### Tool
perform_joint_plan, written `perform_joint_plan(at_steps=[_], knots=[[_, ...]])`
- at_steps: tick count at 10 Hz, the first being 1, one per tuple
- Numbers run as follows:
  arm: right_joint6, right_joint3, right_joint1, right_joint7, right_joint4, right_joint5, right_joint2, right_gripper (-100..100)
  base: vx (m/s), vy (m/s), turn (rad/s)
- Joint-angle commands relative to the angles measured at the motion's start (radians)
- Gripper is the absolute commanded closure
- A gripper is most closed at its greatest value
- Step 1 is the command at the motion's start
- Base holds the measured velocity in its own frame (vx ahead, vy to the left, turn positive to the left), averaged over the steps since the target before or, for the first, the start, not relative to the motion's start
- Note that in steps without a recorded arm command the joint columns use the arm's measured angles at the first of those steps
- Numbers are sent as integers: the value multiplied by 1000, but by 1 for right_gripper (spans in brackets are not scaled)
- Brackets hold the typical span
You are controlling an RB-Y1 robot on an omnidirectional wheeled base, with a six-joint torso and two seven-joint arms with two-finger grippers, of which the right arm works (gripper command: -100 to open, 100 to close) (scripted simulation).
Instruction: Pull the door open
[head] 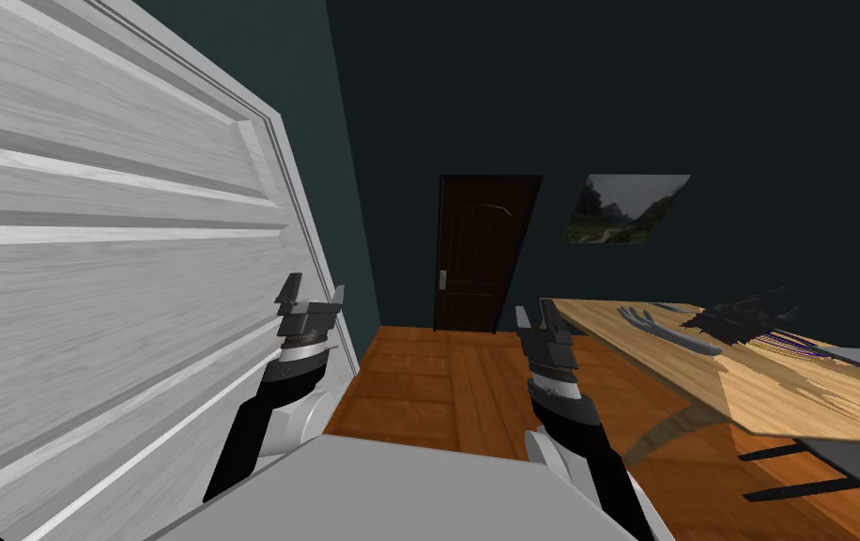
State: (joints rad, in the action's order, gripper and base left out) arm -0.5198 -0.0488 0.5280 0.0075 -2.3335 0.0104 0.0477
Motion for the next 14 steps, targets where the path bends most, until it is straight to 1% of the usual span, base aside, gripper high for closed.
perform_joint_plan(at_steps=[1, 4, 5, 6, 7, 8, 9, 12, 13, 14], knots=[[5, 8, -17, -28, 32, -18, 7, -100, 71, -6, 86], [10, 18, -37, -60, 69, -37, 14, -100, 100, 6, 59], [14, 24, -50, -81, 93, -50, 18, -100, 116, -4, 80], [16, 27, -57, -92, 105, -57, 20, -100, 111, -7, 61], [20, 34, -71, -116, 132, -72, 24, -100, 113, 14, 90], [22, 38, -79, -129, 147, -80, 25, -100, 117, 4, 76], [26, 46, -96, -156, 178, -96, 29, -100, 120, -10, 94], [34, 59, -123, -201, 229, -124, 34, -100, 108, -11, 71], [39, 68, -142, -231, 264, -143, 37, -100, 133, 0, 114], [42, 73, -152, -248, 282, -153, 38, -100, 152, -12, 114]])
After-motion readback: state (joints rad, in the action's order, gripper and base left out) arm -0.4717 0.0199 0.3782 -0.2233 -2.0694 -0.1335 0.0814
